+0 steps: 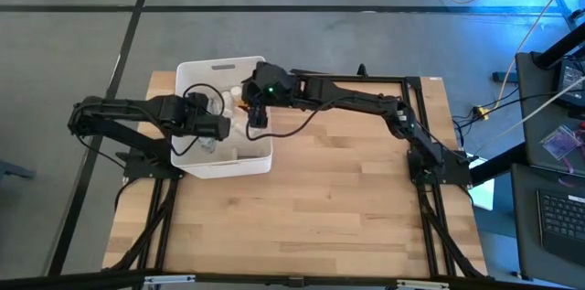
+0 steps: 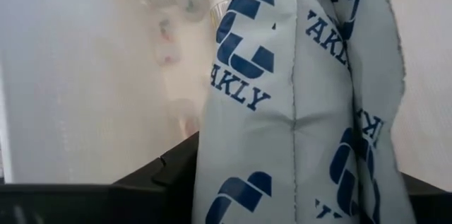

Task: Pick & place medical supplies in basket/bin
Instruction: Put the mailer bag into the white bin

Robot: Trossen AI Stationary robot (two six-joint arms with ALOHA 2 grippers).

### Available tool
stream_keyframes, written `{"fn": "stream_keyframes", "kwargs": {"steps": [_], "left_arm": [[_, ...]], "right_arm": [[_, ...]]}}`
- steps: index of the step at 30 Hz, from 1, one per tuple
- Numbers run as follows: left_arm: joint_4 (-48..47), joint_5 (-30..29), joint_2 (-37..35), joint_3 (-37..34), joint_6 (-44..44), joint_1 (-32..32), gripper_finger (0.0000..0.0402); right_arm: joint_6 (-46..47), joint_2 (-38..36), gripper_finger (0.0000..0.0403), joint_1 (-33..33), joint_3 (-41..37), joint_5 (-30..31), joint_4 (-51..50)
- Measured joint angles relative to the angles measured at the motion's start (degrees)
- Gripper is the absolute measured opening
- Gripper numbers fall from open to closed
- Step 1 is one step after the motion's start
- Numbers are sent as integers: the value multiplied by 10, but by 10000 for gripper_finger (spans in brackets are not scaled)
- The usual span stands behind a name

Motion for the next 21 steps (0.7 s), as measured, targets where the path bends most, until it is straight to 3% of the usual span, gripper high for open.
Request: {"fn": "stream_keyframes", "kwargs": {"steps": [8,21], "left_arm": [[-9,32,24,0,-32,1,222],[-32,79,108,0,-15,26,225]], "right_arm": [[0,-24,336,-4,0,73,-13],[0,-31,336,-3,0,73,-25]]}}
